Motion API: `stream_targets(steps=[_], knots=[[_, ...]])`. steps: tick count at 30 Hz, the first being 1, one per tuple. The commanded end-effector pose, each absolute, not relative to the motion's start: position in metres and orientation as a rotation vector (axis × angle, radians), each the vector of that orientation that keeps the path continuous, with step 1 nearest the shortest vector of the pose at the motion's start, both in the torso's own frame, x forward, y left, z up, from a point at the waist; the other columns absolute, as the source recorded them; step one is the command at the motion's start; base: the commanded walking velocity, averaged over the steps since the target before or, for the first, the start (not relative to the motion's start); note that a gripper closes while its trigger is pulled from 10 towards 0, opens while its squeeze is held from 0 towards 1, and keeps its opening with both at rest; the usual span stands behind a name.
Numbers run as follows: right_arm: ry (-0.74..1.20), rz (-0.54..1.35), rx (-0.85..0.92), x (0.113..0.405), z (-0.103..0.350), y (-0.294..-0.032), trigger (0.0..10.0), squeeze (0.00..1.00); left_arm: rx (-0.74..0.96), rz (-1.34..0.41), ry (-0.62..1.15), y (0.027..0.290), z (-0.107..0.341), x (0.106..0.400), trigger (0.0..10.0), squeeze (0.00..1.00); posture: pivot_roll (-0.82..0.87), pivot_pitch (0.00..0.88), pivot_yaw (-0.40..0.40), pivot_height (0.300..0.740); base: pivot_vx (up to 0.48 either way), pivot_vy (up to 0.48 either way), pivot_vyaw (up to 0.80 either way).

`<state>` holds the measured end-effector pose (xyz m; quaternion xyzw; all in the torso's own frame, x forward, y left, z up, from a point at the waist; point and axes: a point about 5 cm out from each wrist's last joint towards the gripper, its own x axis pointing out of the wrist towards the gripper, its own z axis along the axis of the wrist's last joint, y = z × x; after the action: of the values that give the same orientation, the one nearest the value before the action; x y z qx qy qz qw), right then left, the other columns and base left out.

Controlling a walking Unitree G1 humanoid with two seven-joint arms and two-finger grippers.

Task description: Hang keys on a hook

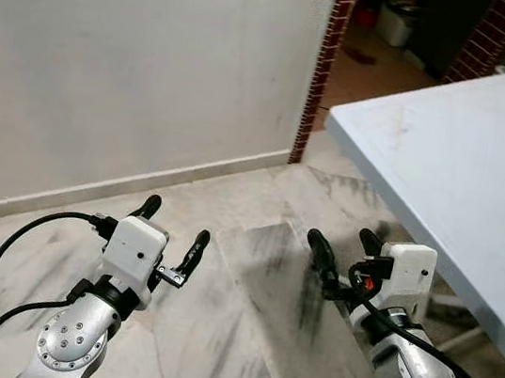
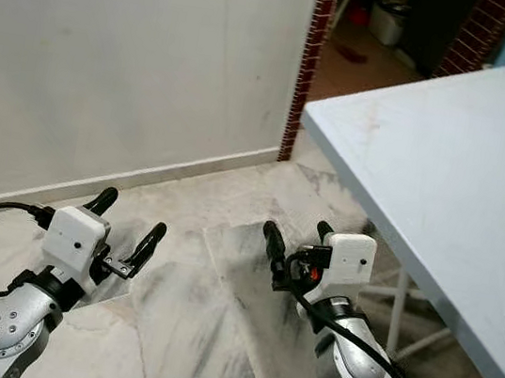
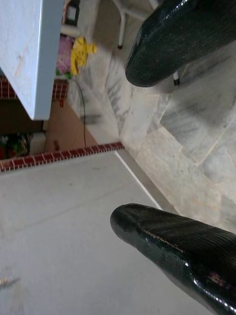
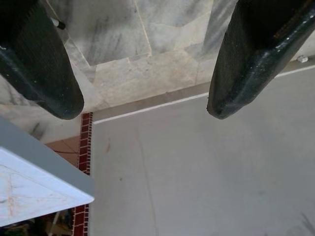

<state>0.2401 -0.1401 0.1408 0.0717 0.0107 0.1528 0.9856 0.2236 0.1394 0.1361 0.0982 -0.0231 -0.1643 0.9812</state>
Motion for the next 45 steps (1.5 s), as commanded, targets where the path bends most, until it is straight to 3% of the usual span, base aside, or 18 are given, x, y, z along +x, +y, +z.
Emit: stream_targets(steps=[1,30,45], knots=[[0.036,0.306,0.145,0.239,0.139,-0.14,10.0,0.0,0.202,-0.316,-0.035,0.143,0.135,0.224,10.0,0.0,0.06,0.146,0.017,0.74,0.0,0.0,-0.8],[0.03,0.246,0.183,0.241,0.14,-0.144,10.0,0.0,0.197,-0.234,-0.024,0.15,0.134,0.232,10.0,0.0,0.06,0.151,0.021,0.74,0.0,0.0,-0.8],[0.049,0.215,0.198,0.237,0.139,-0.143,10.0,0.0,0.178,-0.237,-0.022,0.145,0.132,0.237,10.0,0.0,0.04,0.168,0.027,0.74,0.0,0.0,-0.27]])
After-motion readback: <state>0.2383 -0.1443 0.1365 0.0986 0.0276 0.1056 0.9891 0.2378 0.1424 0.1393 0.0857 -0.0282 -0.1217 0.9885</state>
